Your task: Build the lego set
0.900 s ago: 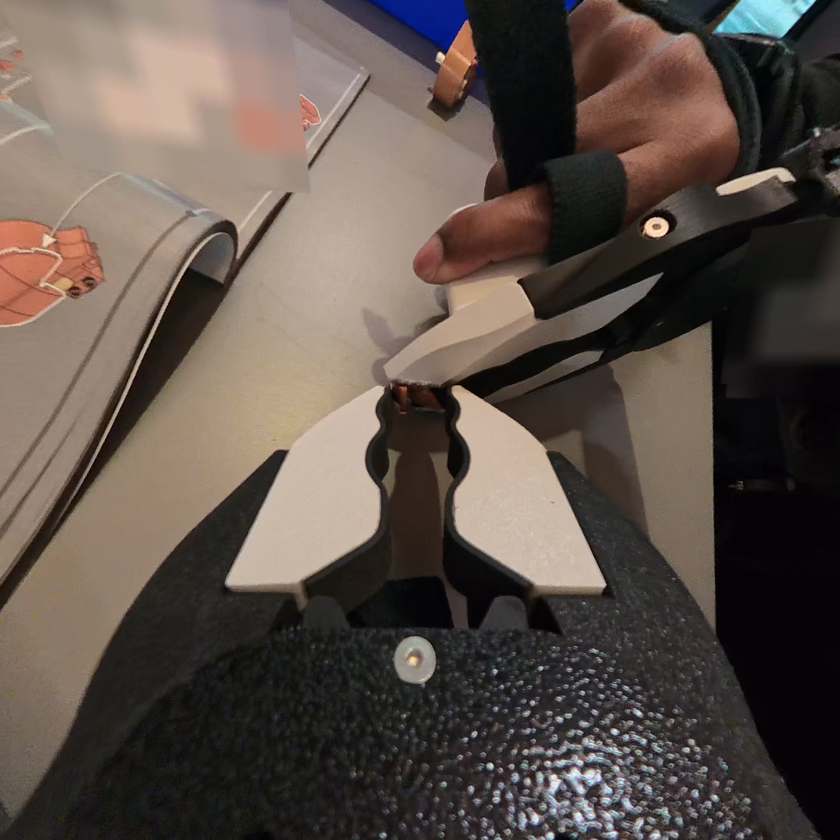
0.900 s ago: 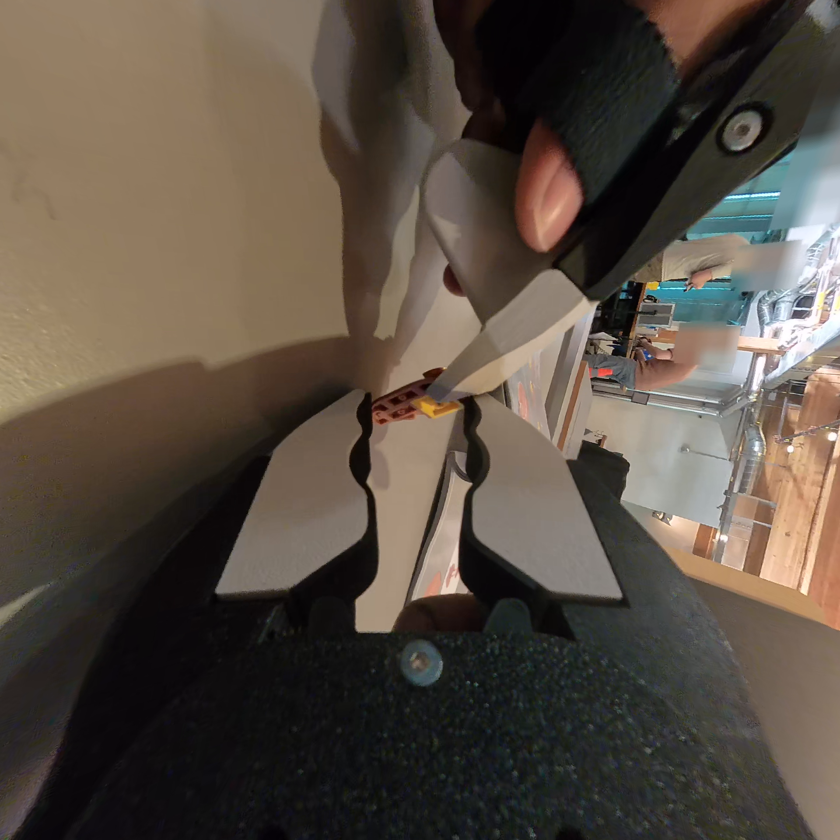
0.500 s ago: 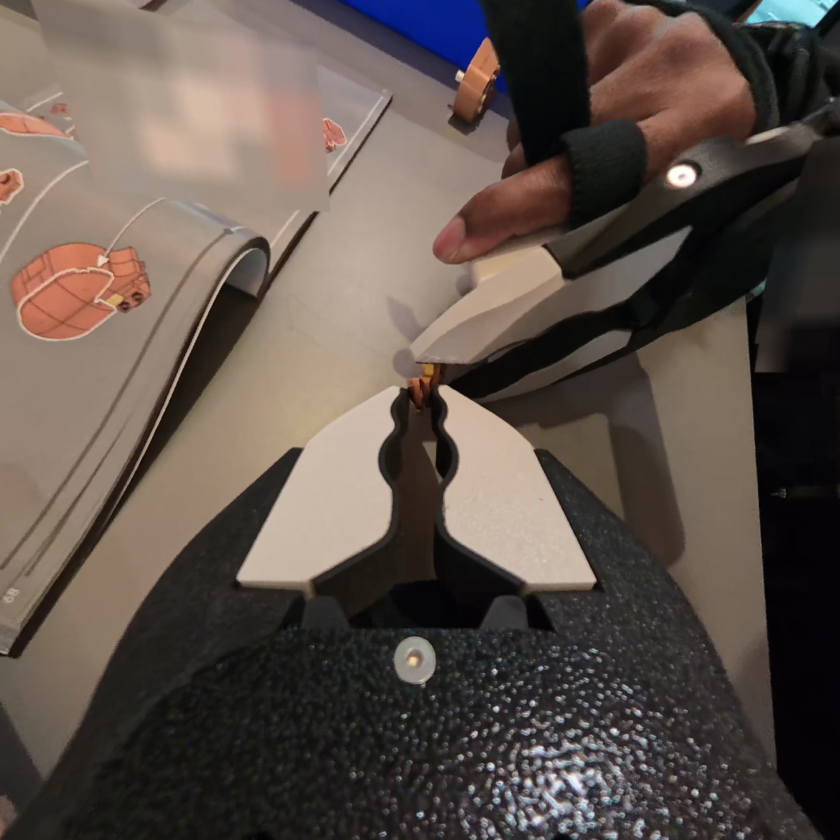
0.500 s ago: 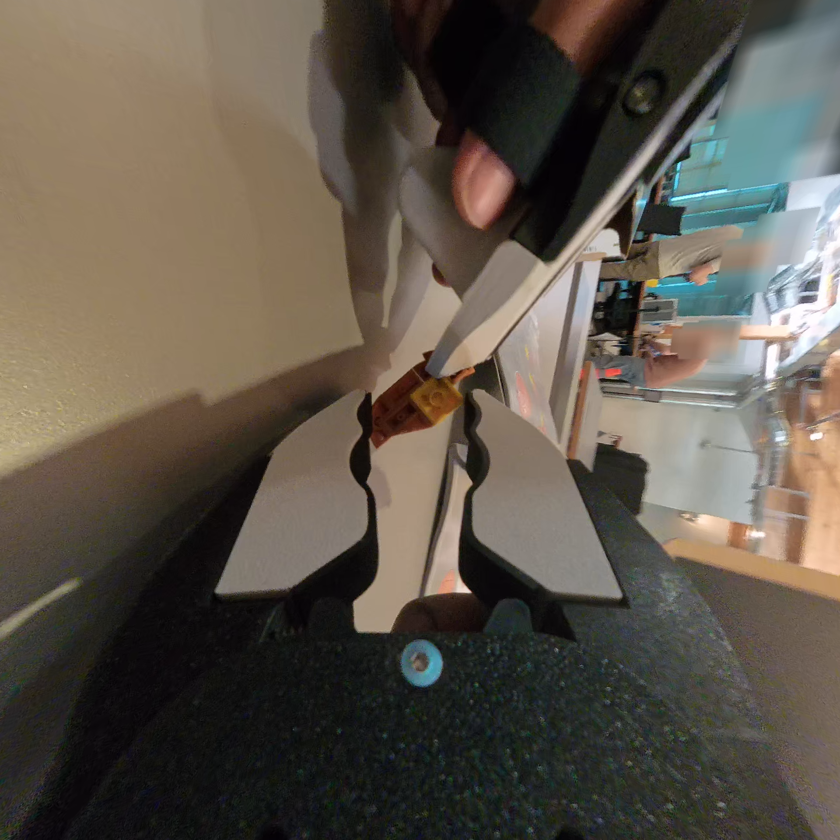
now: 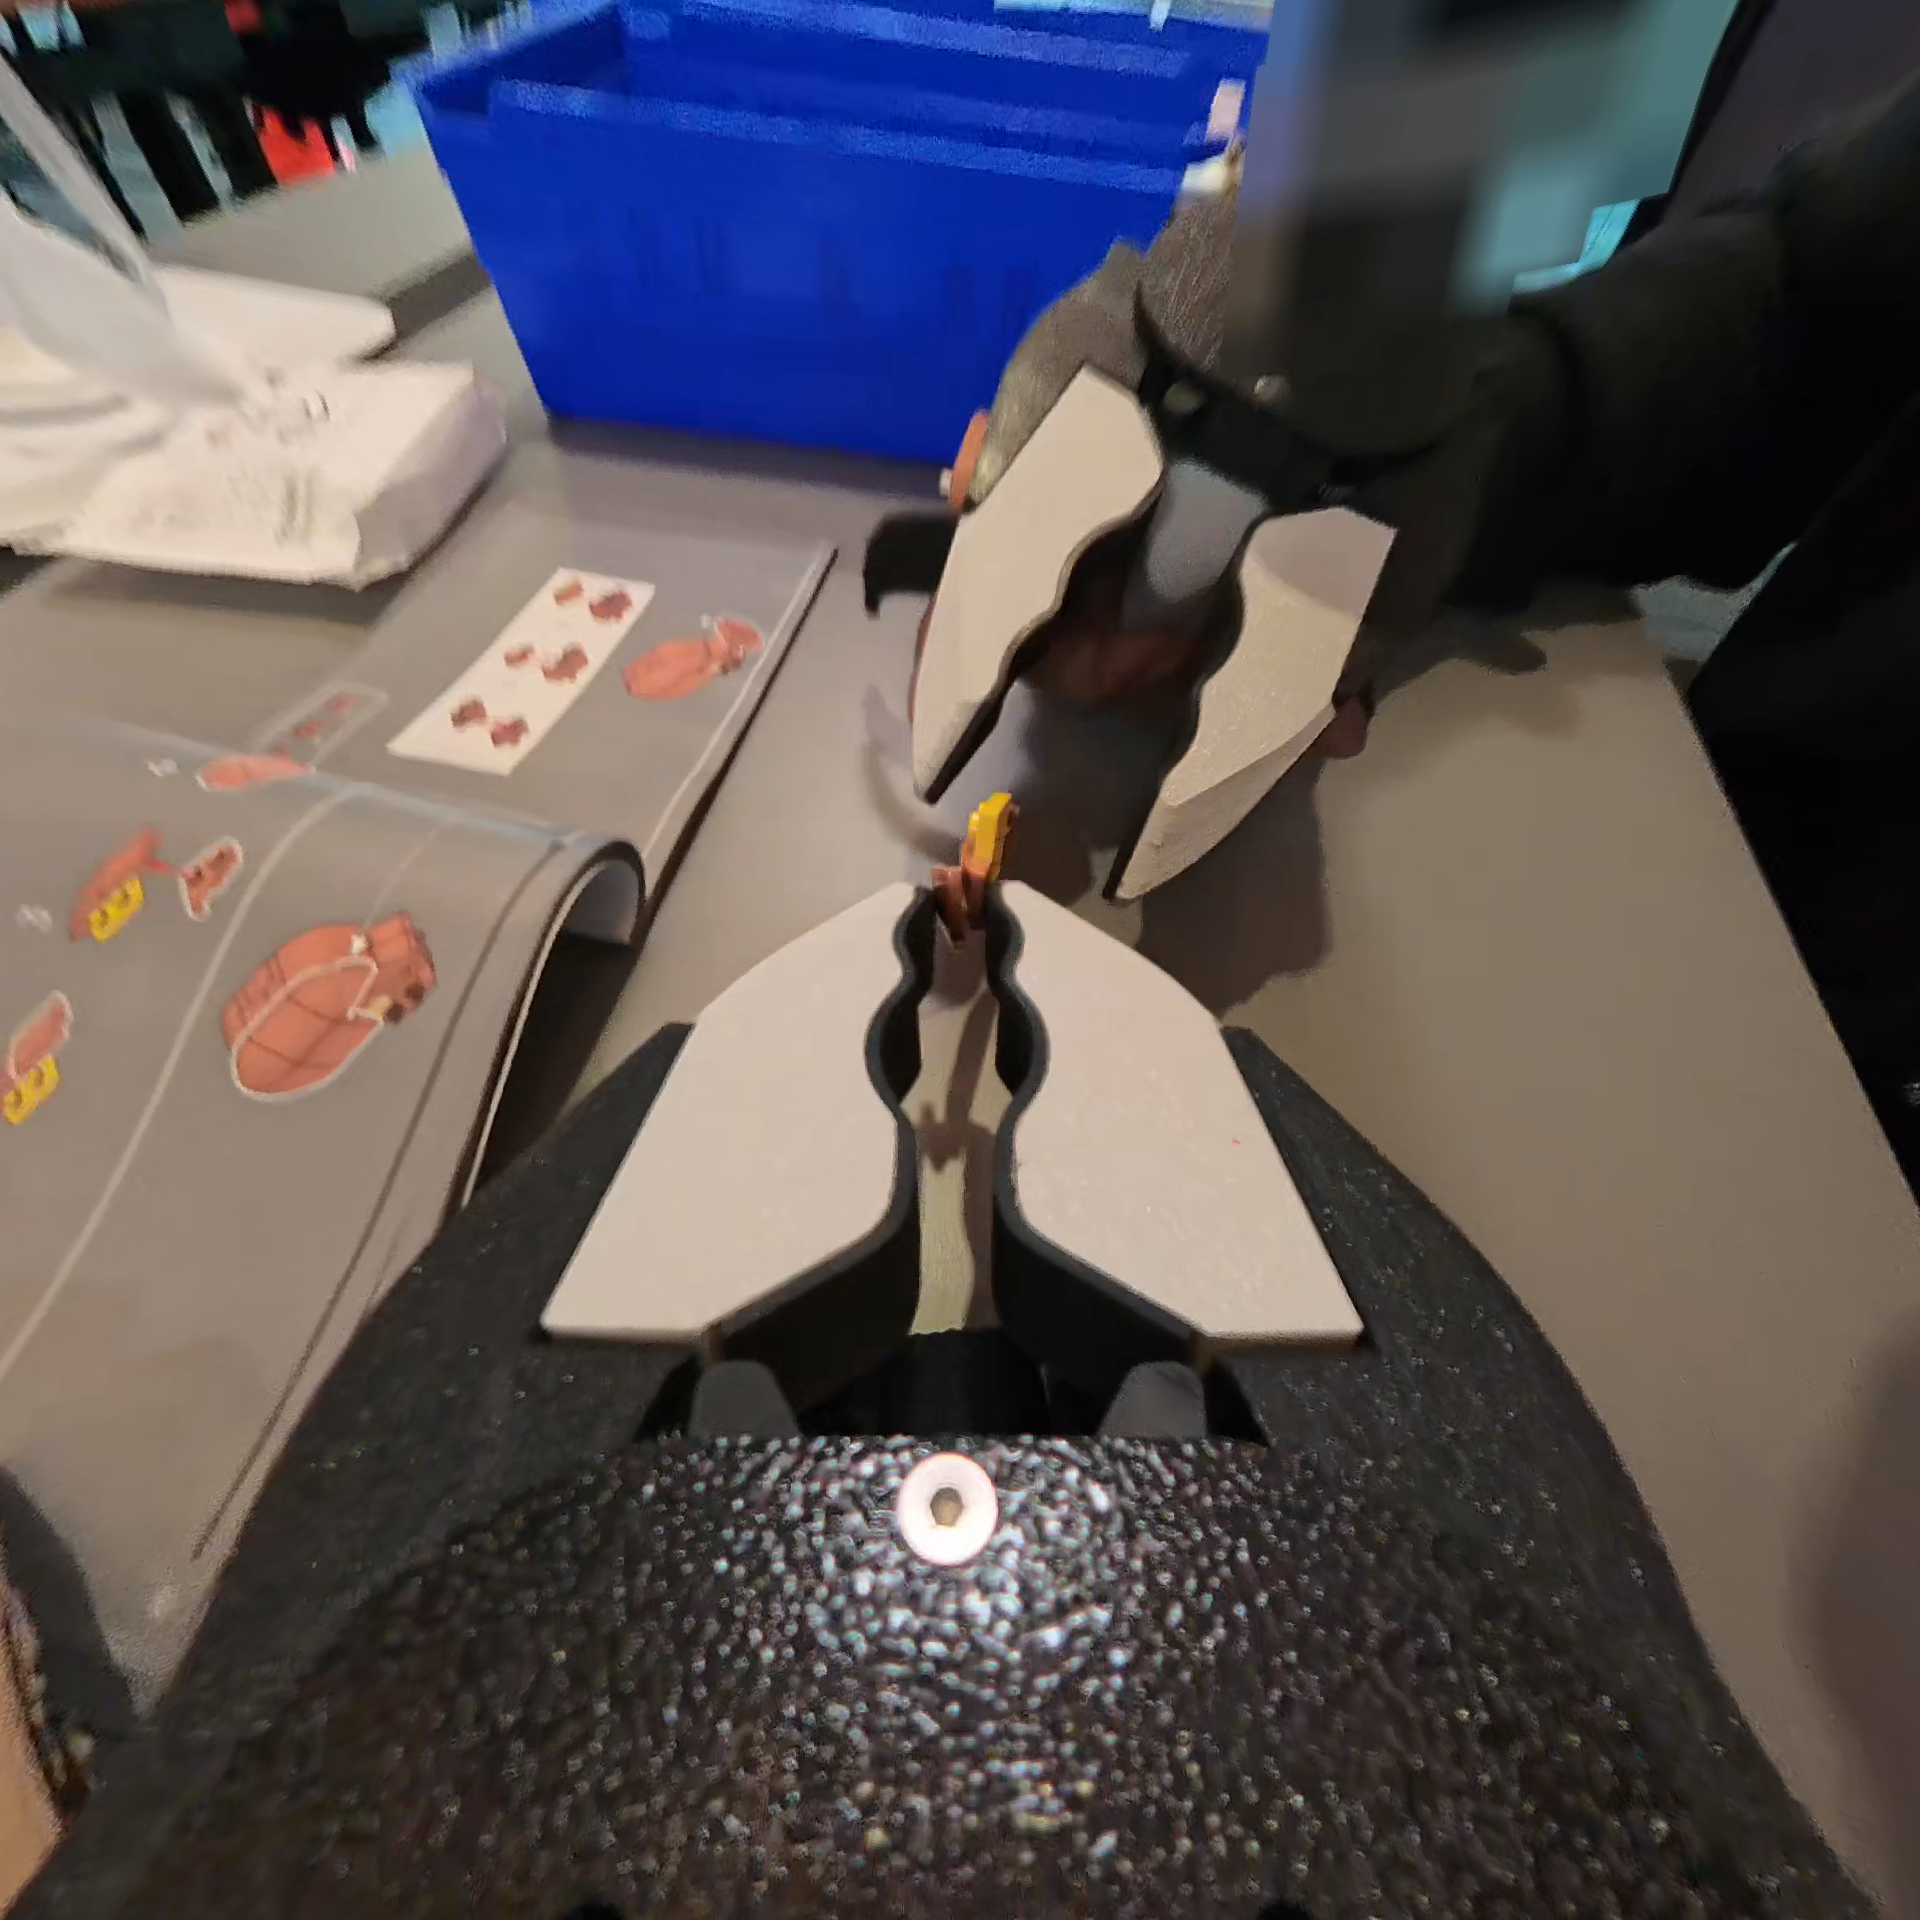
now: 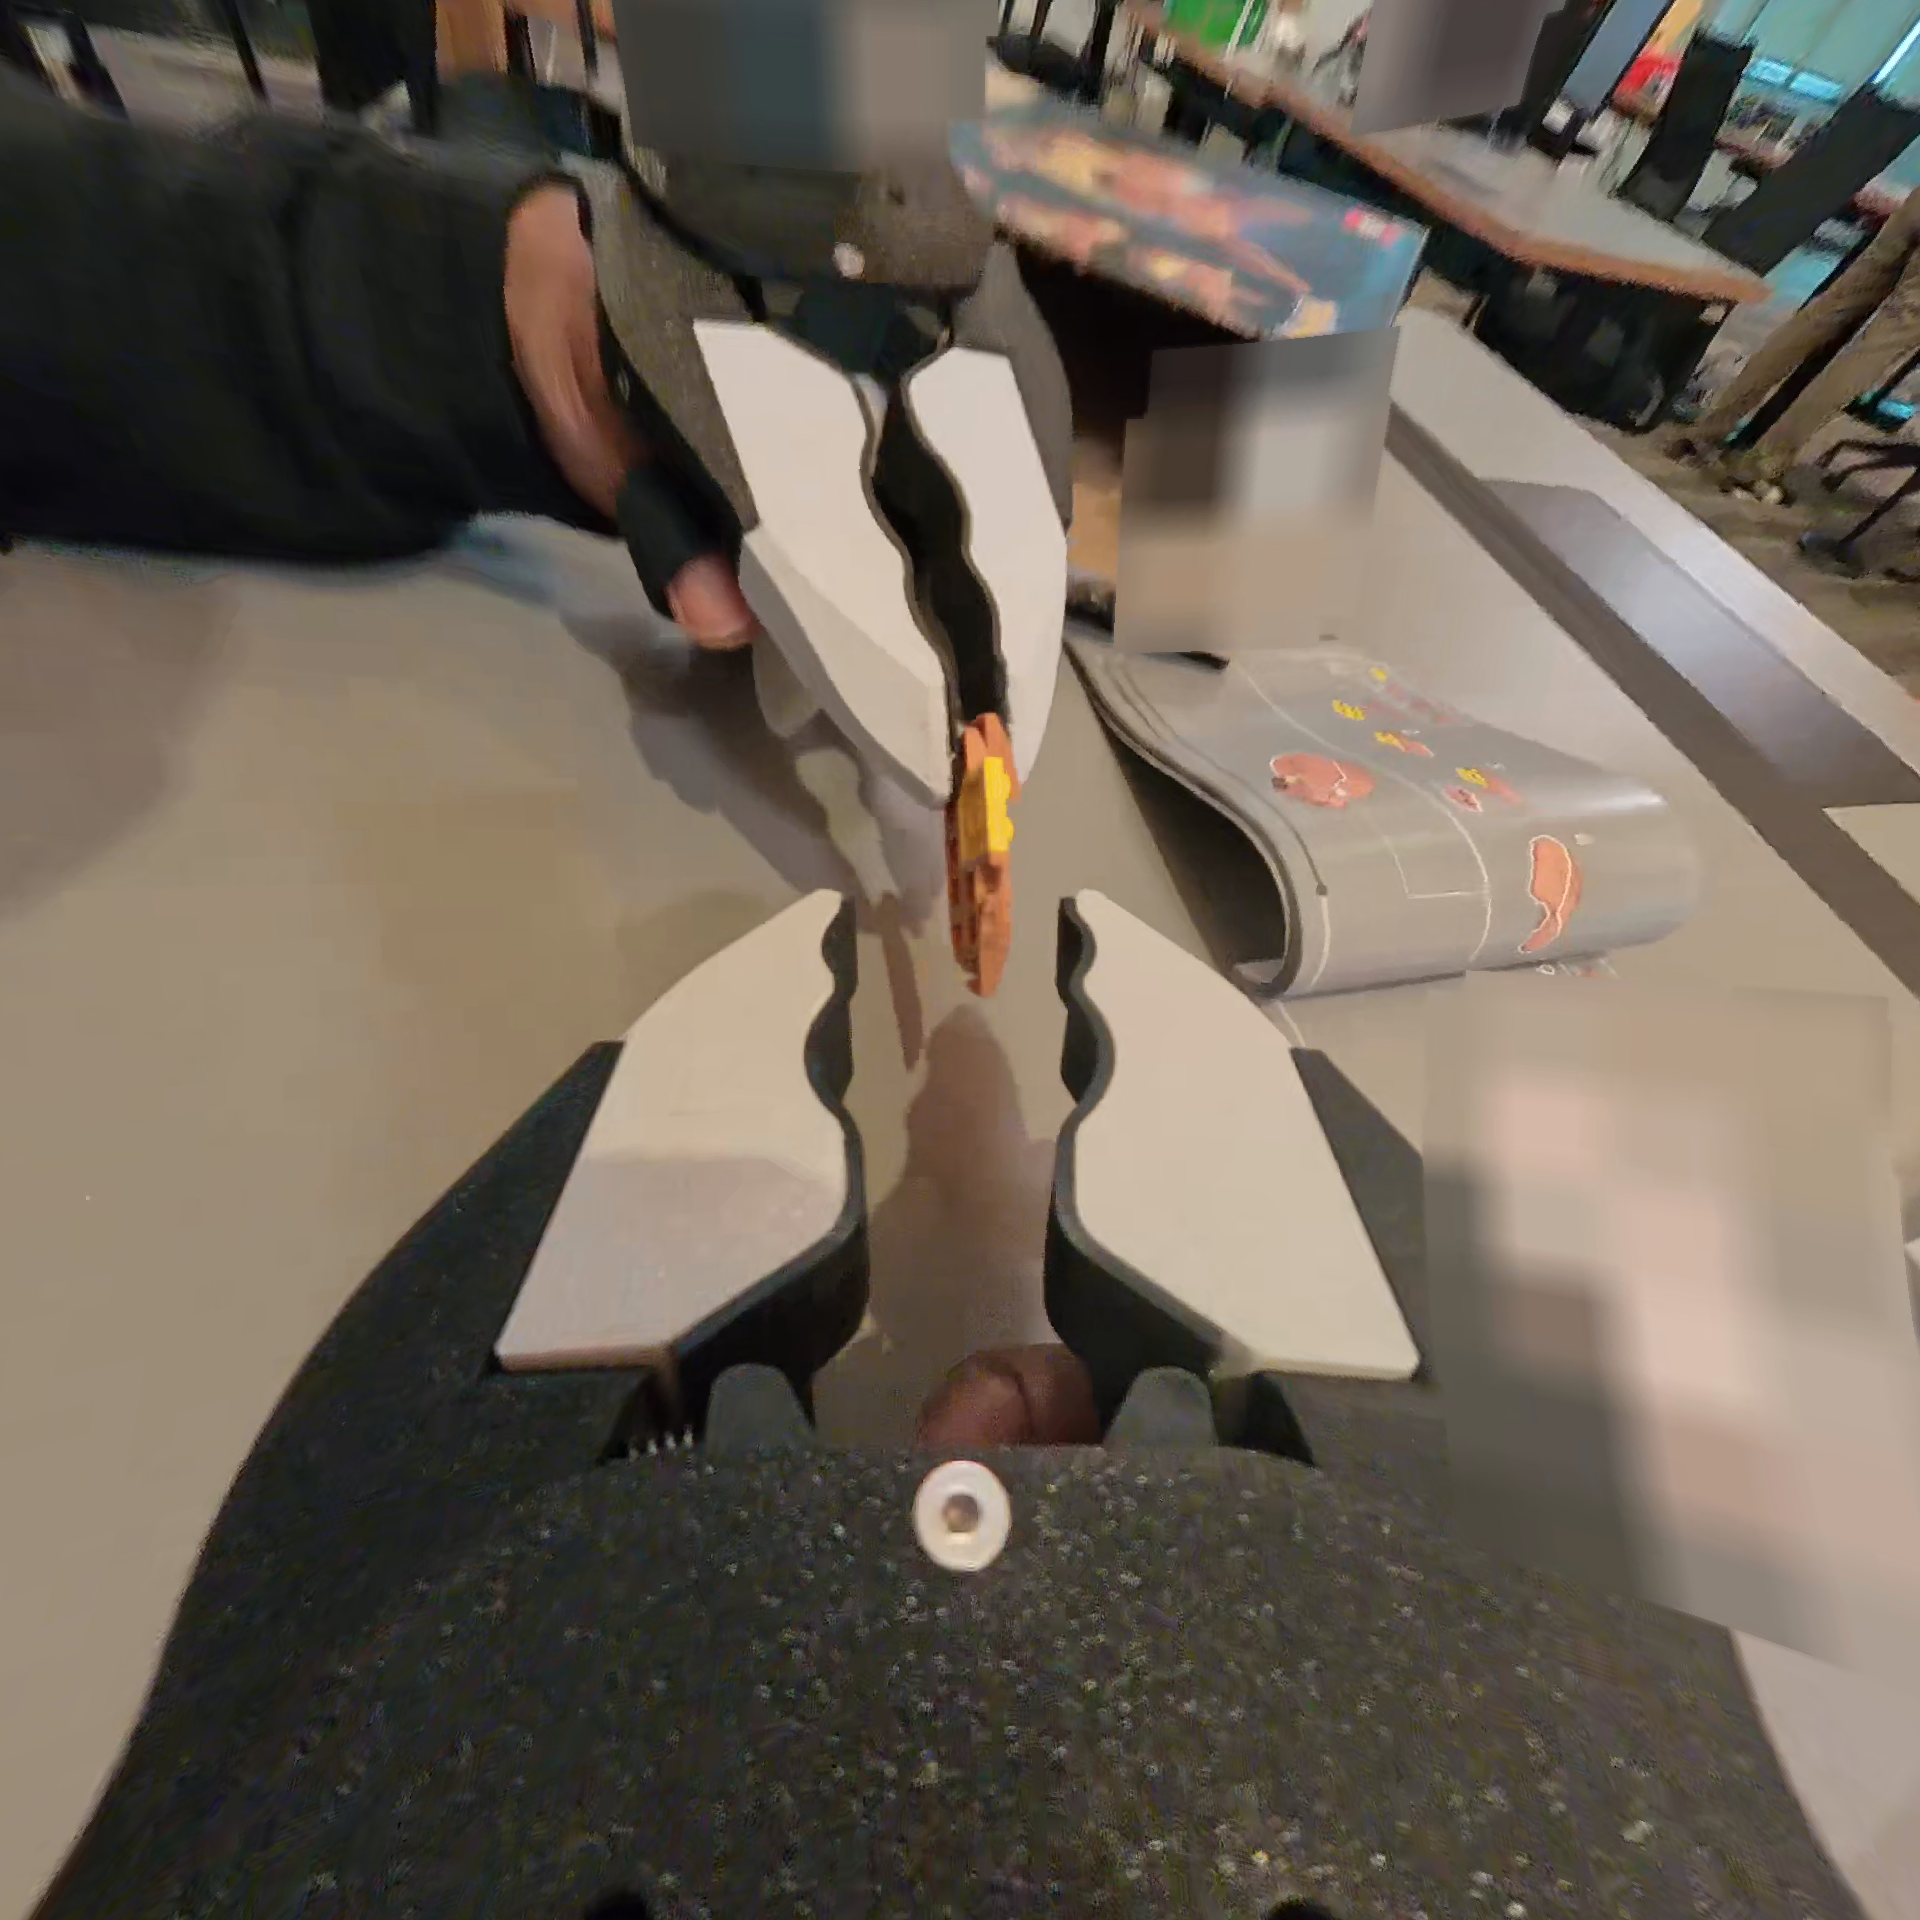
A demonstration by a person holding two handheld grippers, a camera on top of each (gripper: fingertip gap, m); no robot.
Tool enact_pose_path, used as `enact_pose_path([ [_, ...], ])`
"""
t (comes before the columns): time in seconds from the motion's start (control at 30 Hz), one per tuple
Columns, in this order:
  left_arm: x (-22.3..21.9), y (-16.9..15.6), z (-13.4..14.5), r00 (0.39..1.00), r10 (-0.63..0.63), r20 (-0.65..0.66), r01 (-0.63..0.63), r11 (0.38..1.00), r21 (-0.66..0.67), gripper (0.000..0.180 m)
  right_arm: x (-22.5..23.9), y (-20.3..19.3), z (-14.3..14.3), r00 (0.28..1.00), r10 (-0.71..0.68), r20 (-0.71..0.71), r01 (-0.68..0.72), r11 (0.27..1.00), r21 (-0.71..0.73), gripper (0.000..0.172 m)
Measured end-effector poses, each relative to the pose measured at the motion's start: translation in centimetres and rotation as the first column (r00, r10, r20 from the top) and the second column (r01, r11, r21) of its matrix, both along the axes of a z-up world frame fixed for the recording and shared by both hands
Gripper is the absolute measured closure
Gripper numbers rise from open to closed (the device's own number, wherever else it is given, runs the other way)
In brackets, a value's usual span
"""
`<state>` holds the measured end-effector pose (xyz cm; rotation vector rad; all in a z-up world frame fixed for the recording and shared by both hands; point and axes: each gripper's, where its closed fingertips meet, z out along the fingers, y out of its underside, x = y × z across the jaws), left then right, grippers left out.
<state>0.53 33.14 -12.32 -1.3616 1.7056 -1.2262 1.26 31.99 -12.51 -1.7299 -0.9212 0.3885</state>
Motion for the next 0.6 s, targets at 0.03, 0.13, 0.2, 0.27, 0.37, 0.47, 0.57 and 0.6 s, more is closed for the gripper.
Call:
enact_pose_path([
  [0.03,0.1,-0.1,0.7,0.999,-0.008,0.048,0.009,1.0,-0.004,0.172,0.1,0.0,0.6,1.0,-0.01,-0.028,0.011,0.999,0.038,0.135],
  [0.13,0.2,-0.6,2.2,0.987,-0.03,0.159,0.032,0.999,-0.01,0.172,0.7,0.2,2.3,0.993,-0.041,-0.108,0.055,0.99,0.13,0.141],
  [0.2,0.2,-0.9,2.6,0.979,-0.047,0.196,0.047,0.999,0.005,0.172,0.8,0.1,3.0,0.989,-0.032,-0.148,0.055,0.986,0.16,0.143],
  [0.27,0.3,-1.1,2.9,0.973,-0.057,0.226,0.054,0.998,0.02,0.172,0.5,-0.4,3.3,0.986,-0.001,-0.168,0.03,0.985,0.172,0.146],
  [0.37,0.2,-1.5,3.5,0.958,-0.074,0.279,0.07,0.997,0.025,0.172,0.4,-0.6,3.5,0.985,0.01,-0.17,0.024,0.98,0.197,0.148],
  [0.47,0.2,-1.7,3.9,0.945,-0.088,0.315,0.078,0.996,0.044,0.172,0.3,-0.9,3.9,0.983,0.021,-0.181,0.021,0.973,0.23,0.154],
  [0.57,0.2,-2.2,4.1,0.937,-0.108,0.333,0.091,0.994,0.067,0.172,0.1,-1.1,4.1,0.984,0.031,-0.177,0.015,0.968,0.252,0.158],
  [0.6,0.2,-2.3,4.1,0.933,-0.112,0.341,0.092,0.993,0.075,0.172,0.0,-1.2,4.0,0.985,0.036,-0.169,0.009,0.966,0.257,0.158],
])
